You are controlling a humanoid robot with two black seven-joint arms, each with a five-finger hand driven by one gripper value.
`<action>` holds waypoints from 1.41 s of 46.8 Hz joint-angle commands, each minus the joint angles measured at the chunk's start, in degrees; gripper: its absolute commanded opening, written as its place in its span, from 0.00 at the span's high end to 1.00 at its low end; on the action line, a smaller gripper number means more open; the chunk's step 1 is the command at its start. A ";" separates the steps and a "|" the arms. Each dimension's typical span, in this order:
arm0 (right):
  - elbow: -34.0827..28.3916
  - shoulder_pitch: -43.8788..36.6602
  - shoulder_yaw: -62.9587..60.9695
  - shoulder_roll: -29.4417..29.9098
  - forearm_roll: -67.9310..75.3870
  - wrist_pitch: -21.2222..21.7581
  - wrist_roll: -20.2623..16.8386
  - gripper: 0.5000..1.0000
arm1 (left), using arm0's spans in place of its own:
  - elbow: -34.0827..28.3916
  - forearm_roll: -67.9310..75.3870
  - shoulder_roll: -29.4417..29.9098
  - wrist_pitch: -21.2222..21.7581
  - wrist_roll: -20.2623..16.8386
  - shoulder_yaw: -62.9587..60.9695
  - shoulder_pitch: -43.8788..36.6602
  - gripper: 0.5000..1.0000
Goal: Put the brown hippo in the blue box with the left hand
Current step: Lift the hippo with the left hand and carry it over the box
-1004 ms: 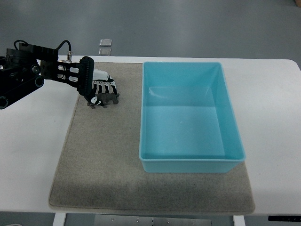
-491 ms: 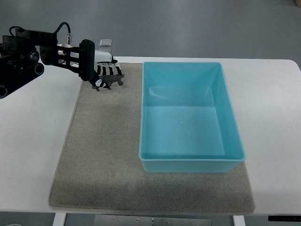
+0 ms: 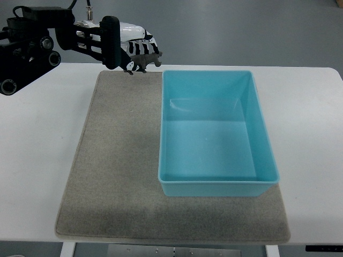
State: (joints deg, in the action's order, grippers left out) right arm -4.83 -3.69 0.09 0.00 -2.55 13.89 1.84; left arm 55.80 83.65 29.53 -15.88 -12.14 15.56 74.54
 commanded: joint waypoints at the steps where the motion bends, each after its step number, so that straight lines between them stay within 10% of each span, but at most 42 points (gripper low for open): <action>1: 0.00 0.00 0.00 0.00 0.00 0.00 0.00 0.13 | 1.59 0.02 -0.09 0.58 0.01 0.17 -0.01 1.00; 66: 0.00 0.00 0.00 0.00 0.00 0.00 0.00 0.13 | 7.66 -0.07 -10.98 2.26 0.01 0.08 -4.58 1.00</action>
State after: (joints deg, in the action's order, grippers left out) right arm -4.83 -3.69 0.09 0.00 -2.55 13.89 1.85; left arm 63.23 83.56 19.26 -13.61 -12.12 15.64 70.49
